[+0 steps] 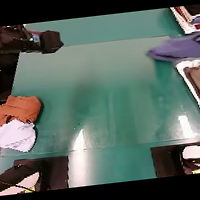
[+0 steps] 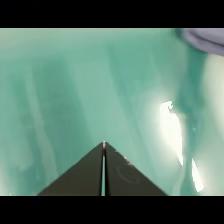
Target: Fold the shirts.
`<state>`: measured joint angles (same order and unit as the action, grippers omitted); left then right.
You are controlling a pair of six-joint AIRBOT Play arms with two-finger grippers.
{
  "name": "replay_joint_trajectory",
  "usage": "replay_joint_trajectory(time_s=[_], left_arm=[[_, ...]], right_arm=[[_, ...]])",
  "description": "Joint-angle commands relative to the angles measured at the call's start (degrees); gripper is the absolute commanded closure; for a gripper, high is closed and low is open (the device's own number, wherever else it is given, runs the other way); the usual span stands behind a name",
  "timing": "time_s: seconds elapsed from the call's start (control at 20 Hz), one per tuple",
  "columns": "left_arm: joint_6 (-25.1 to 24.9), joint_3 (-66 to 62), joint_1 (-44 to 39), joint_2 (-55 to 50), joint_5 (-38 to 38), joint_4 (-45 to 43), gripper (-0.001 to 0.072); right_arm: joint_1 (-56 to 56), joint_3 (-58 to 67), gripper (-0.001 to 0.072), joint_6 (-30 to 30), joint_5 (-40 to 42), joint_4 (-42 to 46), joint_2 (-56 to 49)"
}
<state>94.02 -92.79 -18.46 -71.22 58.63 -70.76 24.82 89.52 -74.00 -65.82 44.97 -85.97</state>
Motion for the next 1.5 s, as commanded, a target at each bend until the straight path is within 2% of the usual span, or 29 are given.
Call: replay_joint_trajectory(time_s=[0.0,0.25,0.45,0.55,0.8,1.05,1.1,1.2,1.25,1.35,1.45], left_arm=[[0.0,0.0,-3.3,0.0,-4.9,-0.2,0.0685],[0.1,0.0,-3.3,-0.1,-5.0,-0.4,0.0685],[0.0,0.0,-3.3,-0.1,-5.0,-1.0,0.0685],[0.0,0.0,-3.3,-0.1,-5.0,-1.4,0.0684],[0.0,0.0,-3.3,-0.1,-4.3,-2.6,0.0684],[-0.7,0.0,-3.3,-0.1,-2.8,-2.7,0.0684],[-1.5,0.0,-3.3,-0.1,-2.4,-2.7,0.0684],[-1.5,0.0,-3.3,-0.1,-1.8,-2.7,0.0684],[-1.5,0.0,-3.3,-0.1,-1.6,-2.7,0.0684],[-1.5,0.0,-3.3,-0.1,-1.5,-2.7,0.0684],[-1.5,0.0,-3.3,-0.1,-1.5,-2.7,0.0684]], right_arm=[[11.3,0.0,0.0697,-0.6,-0.3,-0.4,0.4],[13.1,2.1,0.0697,-0.6,-1.0,-2.0,-0.5],[13.2,9.9,0.0697,-0.6,-9.3,-1.3,1.0],[13.2,9.3,0.0697,-0.6,-10.3,2.7,4.2],[16.3,-1.2,0.0697,-1.7,-11.0,10.0,12.8],[25.1,-15.2,0.0695,-1.9,-11.4,19.1,19.9],[27.2,-17.6,0.0655,-2.0,-11.3,20.2,21.0],[31.1,-21.2,0.0237,-2.0,-11.2,20.7,22.0],[32.7,-22.4,0.0185,-2.1,-11.4,20.6,22.2],[34.0,-22.9,0.0186,-2.1,-12.5,18.3,22.3],[32.7,-22.0,0.0186,-2.1,-12.2,11.0,22.3]])
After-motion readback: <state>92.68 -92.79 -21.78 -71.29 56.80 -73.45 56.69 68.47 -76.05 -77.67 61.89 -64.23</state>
